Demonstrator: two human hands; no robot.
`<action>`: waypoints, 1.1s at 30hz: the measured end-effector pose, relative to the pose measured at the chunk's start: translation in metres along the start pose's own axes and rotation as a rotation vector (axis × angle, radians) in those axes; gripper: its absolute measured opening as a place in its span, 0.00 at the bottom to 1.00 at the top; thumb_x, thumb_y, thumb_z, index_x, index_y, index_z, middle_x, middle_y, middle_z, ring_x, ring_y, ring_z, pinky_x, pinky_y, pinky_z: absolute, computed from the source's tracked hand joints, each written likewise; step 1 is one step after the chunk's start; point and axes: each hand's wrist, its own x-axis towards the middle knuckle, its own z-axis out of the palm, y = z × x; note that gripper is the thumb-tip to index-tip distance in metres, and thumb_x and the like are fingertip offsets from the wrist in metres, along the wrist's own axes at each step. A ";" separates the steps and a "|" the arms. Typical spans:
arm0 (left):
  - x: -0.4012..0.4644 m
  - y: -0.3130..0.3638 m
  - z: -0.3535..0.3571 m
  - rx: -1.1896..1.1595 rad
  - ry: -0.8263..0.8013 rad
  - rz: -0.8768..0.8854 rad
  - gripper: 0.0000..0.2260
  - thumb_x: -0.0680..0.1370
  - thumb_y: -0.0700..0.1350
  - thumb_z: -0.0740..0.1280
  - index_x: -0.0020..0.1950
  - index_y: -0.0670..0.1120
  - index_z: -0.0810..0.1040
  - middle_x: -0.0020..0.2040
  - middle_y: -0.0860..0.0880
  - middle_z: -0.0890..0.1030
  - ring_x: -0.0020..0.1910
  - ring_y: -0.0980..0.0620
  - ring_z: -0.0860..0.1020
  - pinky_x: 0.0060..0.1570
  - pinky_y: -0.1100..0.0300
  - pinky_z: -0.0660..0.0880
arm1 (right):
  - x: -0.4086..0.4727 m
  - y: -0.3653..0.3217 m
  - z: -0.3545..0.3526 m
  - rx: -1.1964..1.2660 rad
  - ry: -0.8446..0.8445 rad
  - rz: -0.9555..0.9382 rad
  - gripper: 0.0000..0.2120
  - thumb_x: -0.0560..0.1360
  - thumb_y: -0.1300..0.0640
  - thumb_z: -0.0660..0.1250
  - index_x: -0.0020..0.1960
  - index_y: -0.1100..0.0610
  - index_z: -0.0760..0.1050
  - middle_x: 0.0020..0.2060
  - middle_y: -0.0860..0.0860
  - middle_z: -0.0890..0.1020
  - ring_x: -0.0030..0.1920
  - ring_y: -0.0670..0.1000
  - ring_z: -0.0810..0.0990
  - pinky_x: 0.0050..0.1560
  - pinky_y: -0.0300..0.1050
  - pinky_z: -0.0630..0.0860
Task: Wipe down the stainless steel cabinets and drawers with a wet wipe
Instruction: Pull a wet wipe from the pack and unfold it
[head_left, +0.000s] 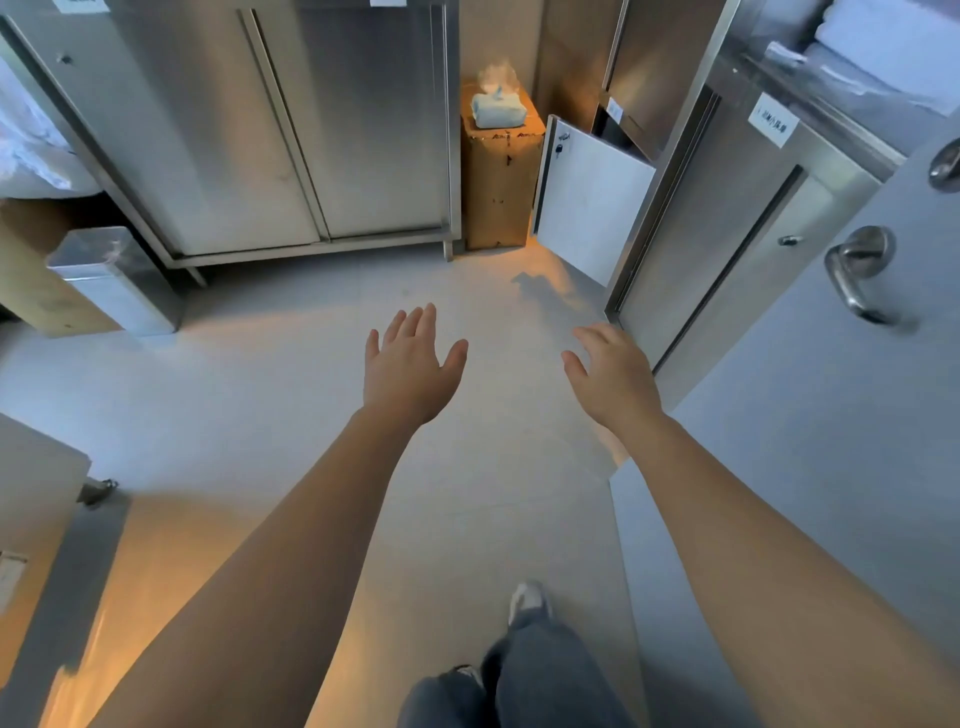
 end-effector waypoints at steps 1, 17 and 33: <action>0.014 -0.001 0.002 -0.002 -0.001 0.001 0.29 0.82 0.59 0.51 0.80 0.46 0.54 0.80 0.49 0.58 0.79 0.49 0.52 0.77 0.45 0.48 | 0.014 0.001 0.002 0.001 -0.001 -0.001 0.21 0.82 0.52 0.59 0.71 0.60 0.69 0.69 0.55 0.71 0.70 0.55 0.66 0.70 0.50 0.63; 0.352 0.057 0.029 -0.009 -0.026 0.014 0.29 0.83 0.59 0.52 0.80 0.46 0.54 0.80 0.49 0.58 0.79 0.50 0.51 0.77 0.47 0.46 | 0.340 0.065 0.010 -0.013 0.007 -0.016 0.20 0.80 0.54 0.61 0.69 0.62 0.72 0.66 0.58 0.74 0.68 0.58 0.69 0.68 0.49 0.65; 0.609 0.070 0.042 -0.022 -0.030 0.000 0.29 0.83 0.58 0.53 0.80 0.46 0.55 0.79 0.50 0.59 0.79 0.49 0.52 0.77 0.46 0.47 | 0.598 0.098 0.030 -0.024 0.009 -0.044 0.18 0.79 0.56 0.64 0.66 0.62 0.75 0.63 0.58 0.76 0.66 0.58 0.70 0.66 0.48 0.63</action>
